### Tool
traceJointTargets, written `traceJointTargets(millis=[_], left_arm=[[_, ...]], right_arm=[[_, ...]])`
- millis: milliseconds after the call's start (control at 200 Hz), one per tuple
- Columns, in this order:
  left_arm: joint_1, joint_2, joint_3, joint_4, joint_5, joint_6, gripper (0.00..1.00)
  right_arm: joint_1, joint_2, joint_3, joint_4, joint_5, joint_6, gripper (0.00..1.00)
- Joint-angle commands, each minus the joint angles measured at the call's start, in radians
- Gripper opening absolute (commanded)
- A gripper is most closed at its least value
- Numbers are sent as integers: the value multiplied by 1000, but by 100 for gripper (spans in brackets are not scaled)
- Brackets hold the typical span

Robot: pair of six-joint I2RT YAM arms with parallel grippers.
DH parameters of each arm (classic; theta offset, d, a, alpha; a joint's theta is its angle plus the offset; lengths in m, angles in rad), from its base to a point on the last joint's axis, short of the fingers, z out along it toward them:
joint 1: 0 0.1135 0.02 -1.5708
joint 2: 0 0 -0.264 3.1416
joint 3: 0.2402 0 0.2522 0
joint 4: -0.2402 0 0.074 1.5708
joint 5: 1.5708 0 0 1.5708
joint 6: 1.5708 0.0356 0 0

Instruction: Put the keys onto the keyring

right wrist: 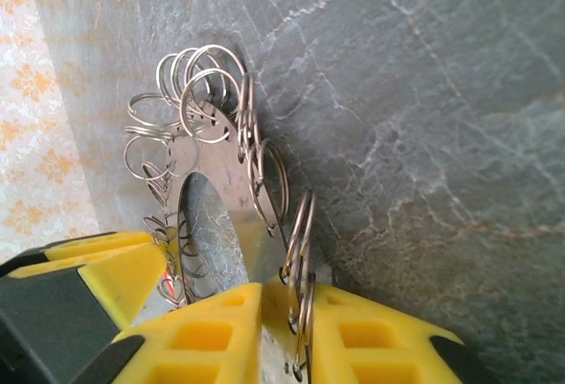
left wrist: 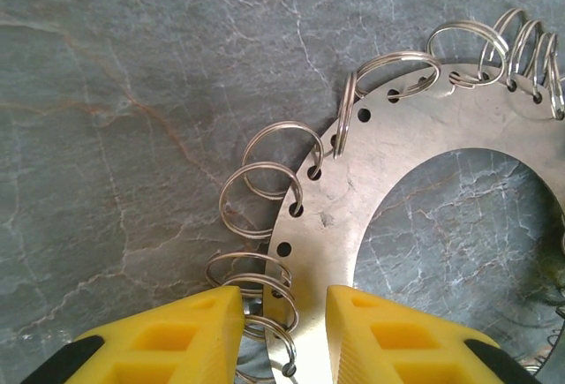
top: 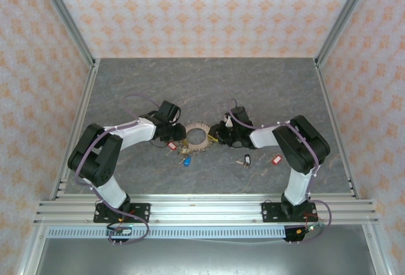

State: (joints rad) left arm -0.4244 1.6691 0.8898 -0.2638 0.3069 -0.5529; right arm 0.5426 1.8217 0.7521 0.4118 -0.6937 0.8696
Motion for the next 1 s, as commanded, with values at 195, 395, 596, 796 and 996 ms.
traceJointTargets(millis=[195,395,596,796,996], left_arm=[[1,-110,-30,-14,-74,-34,41],[5,-241,-43,-36,-149,-56,63],[27,-335,-26,-22,-86,-74,84],[72,-340,28,61,151,-102,86],[114,-342,68,136,334,-154,76]], right_arm=[[-5,-96,-35,25,49,-28,6],[-34,-188,-53,7,43,-24,1],[-64,-313,-63,41,5,9,0],[-87,-421,-20,28,-88,-3,0],[-102,-465,55,-72,-172,-61,0]])
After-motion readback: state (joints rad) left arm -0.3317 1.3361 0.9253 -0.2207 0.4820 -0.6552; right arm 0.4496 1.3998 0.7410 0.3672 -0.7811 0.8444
